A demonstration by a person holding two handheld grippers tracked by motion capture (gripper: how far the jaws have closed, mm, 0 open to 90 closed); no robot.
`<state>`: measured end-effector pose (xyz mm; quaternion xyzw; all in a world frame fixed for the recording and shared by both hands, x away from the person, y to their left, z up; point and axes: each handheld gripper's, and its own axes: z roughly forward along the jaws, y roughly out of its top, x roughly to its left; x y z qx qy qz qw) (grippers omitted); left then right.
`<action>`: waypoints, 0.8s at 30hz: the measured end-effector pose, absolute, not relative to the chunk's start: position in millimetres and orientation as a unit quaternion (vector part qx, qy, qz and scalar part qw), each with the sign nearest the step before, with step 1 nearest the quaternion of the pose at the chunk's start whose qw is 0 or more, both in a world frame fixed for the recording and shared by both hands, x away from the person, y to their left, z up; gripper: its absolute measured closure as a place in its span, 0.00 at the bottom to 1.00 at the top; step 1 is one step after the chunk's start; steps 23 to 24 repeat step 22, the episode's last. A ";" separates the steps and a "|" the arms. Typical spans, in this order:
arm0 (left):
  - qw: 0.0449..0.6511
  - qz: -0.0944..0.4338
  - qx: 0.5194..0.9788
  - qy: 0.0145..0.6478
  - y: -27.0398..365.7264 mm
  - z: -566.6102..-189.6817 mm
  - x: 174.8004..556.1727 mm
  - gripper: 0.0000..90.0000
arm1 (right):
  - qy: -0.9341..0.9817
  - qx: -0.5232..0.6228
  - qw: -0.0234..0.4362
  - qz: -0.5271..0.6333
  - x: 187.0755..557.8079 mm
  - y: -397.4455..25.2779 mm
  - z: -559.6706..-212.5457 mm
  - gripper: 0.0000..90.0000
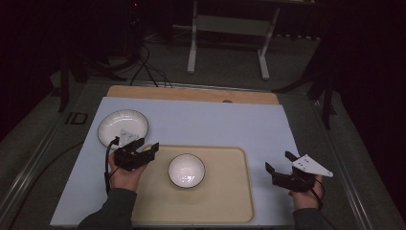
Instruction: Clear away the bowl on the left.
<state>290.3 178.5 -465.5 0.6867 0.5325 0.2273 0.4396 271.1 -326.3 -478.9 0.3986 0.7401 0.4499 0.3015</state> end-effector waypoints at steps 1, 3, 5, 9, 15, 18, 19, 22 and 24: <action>0.440 0.227 0.687 0.533 178.5 -465.5 290.3 0.44 | 0.740 0.399 0.302 0.450 271.1 -326.3 -478.9 0.15; 0.437 0.249 0.682 0.531 192.3 -460.5 289.4 0.42 | 0.740 0.399 0.301 0.450 271.1 -326.3 -479.0 0.15; 0.438 0.253 0.679 0.533 196.1 -459.8 289.3 0.41 | 0.740 0.399 0.301 0.450 271.2 -326.3 -479.0 0.15; 0.438 0.268 0.661 0.547 217.1 -458.4 288.9 0.38 | 0.740 0.399 0.301 0.450 271.2 -325.9 -479.0 0.15; 0.428 0.302 0.644 0.558 240.5 -456.3 284.8 0.38 | 0.740 0.399 0.301 0.450 271.3 -326.0 -479.2 0.15; 0.419 0.317 0.638 0.562 250.8 -456.8 282.9 0.38 | 0.740 0.399 0.302 0.449 271.1 -326.3 -479.1 0.15; 0.419 0.320 0.635 0.564 254.2 -457.3 282.3 0.38 | 0.740 0.399 0.302 0.450 271.1 -326.4 -479.2 0.15; 0.418 0.326 0.630 0.568 260.6 -458.4 281.0 0.38 | 0.739 0.401 0.301 0.450 271.7 -326.9 -479.5 0.15; 0.418 0.326 0.630 0.568 260.6 -458.4 281.0 0.38 | 0.739 0.401 0.301 0.450 271.7 -326.9 -479.5 0.15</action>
